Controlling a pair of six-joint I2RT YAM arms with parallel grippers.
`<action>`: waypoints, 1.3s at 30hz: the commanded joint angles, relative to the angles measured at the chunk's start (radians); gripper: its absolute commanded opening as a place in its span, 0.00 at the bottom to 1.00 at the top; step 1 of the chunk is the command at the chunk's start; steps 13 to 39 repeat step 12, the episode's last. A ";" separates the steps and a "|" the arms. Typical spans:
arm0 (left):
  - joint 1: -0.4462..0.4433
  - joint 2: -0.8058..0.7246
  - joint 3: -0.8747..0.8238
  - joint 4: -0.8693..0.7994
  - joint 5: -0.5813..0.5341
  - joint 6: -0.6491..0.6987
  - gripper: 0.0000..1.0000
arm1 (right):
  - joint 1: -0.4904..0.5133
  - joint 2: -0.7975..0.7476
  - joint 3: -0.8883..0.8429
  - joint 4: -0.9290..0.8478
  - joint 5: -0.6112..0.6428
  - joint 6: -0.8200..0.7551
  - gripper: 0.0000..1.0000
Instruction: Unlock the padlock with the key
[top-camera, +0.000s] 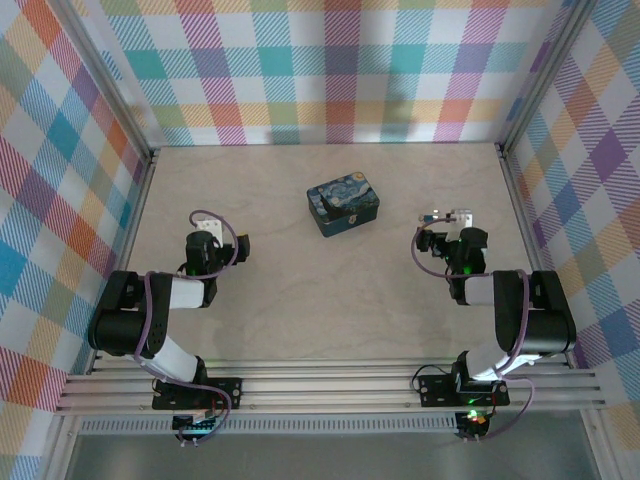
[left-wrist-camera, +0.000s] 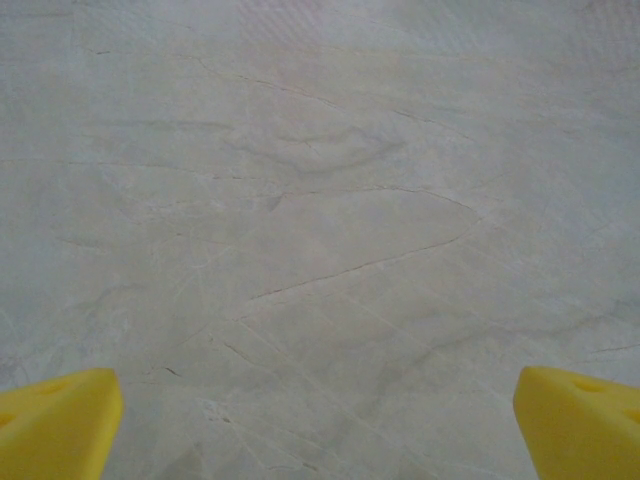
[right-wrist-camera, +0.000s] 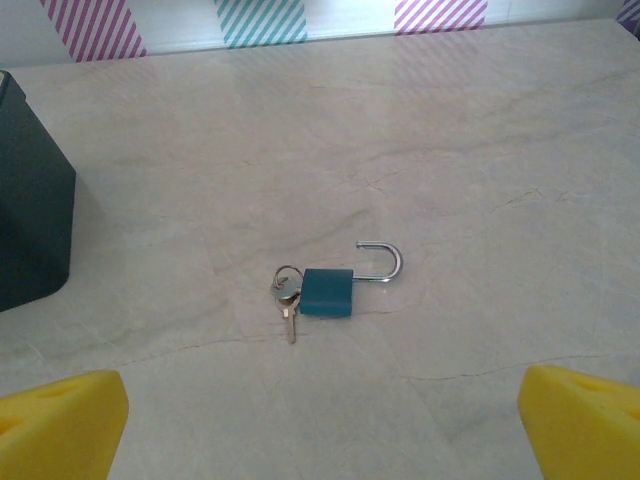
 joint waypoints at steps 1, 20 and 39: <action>0.011 0.003 0.000 0.038 0.014 -0.005 1.00 | 0.007 -0.006 0.002 0.000 0.001 0.006 1.00; 0.011 0.003 0.000 0.037 0.013 -0.005 1.00 | 0.017 -0.003 0.006 -0.005 0.000 -0.003 1.00; 0.011 0.003 0.000 0.037 0.013 -0.005 1.00 | 0.017 -0.003 0.006 -0.005 0.000 -0.003 1.00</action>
